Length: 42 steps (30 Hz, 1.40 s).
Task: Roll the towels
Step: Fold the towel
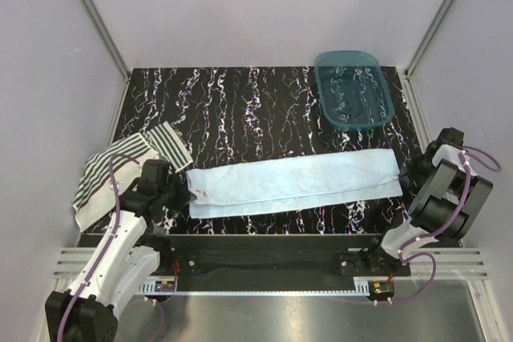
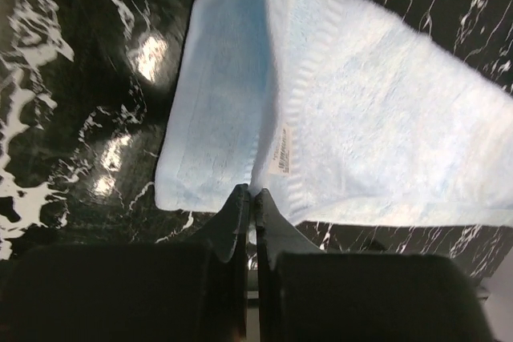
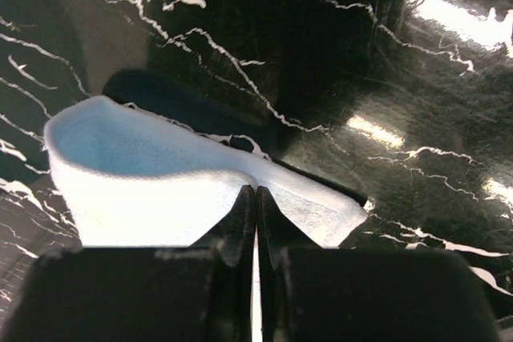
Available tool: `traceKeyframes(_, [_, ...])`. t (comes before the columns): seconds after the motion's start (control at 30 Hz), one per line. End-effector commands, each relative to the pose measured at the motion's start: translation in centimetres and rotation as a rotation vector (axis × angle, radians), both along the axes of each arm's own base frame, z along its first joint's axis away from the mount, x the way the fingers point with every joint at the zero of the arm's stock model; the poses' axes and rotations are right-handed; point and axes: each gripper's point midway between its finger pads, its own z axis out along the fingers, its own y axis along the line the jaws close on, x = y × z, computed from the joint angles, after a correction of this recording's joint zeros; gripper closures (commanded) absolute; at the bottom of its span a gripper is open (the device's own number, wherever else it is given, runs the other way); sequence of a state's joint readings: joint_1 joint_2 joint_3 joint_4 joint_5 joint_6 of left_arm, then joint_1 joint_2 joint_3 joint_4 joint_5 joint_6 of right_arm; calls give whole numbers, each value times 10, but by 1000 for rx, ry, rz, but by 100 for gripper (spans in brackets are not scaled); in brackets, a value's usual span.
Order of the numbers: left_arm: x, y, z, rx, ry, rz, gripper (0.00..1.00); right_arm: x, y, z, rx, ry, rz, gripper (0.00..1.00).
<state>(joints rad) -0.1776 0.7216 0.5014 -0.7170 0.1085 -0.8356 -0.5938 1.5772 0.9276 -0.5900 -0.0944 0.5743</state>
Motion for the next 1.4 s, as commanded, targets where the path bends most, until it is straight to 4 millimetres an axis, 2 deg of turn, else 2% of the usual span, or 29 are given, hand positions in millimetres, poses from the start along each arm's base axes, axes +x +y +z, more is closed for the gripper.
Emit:
traceKeyframes(0.0, [2, -12, 4, -44, -28, 3, 94, 4, -14, -3, -38, -14, -30, 100])
traceKeyframes(0.07, [0, -13, 2, -24, -22, -3, 91, 3, -15, -6, -37, -9, -33, 99])
traceKeyframes(0.1, [-1, -13, 2, -23, -19, -2, 86, 1, -15, -7, -37, -8, -35, 89])
traceKeyframes(0.13, [-1, -14, 5, -28, -27, -4, 72, 0, -14, -9, -29, -9, -39, 81])
traceKeyframes(0.17, [-1, -15, 6, -35, -34, -3, 64, 0, -14, -8, -30, -12, -43, 74])
traceKeyframes(0.2, [0, -15, 9, -38, -46, -3, 57, 0, -14, -8, -32, -14, -40, 54])
traceKeyframes(0.23, [1, -16, 12, -43, -53, -9, 44, 1, -14, -7, -33, -16, -40, 48])
traceKeyframes(0.27, [1, -16, 15, -38, -62, -21, 39, 1, -15, -5, -37, -18, -41, 41])
traceKeyframes(0.3, [4, -17, 28, -36, -80, -30, 36, 1, -15, -4, -39, -21, -38, 36])
traceKeyframes(0.33, [6, -15, 35, -22, -95, -38, 32, 1, -15, 2, -47, -31, -37, 27])
traceKeyframes(0.37, [8, -13, 40, 9, -106, -64, 28, 2, -16, 5, -54, -39, -37, 22])
traceKeyframes(0.4, [13, -8, 60, 43, -142, -63, 27, 2, -16, 9, -60, -46, -39, 19])
traceKeyframes(0.5, [17, 1, 80, 148, -161, -137, 19, 0, -19, 22, -95, -59, -45, 2])
traceKeyframes(0.53, [25, 8, 97, 194, -202, -131, 18, -3, -21, 26, -113, -55, -42, 0])
traceKeyframes(0.67, [33, 24, 114, 343, -233, -221, 15, -12, -20, 27, -133, -40, -40, 0])
traceKeyframes(0.8, [39, 44, 124, 413, -265, -183, 12, -16, -10, 19, -92, -40, -33, 0])
traceKeyframes(0.93, [40, 34, 117, 362, -288, -199, 11, -26, -9, 0, -88, 18, -34, 0])
traceKeyframes(1.2, [48, 29, 101, 345, -283, -203, 11, -26, -9, -26, -51, 72, -45, 0])
traceKeyframes(1.3, [49, 32, 101, 355, -287, -187, 11, -27, -10, -28, -53, 77, -44, 4])
traceKeyframes(1.37, [51, 33, 100, 357, -290, -182, 11, -27, -9, -28, -52, 78, -42, 12])
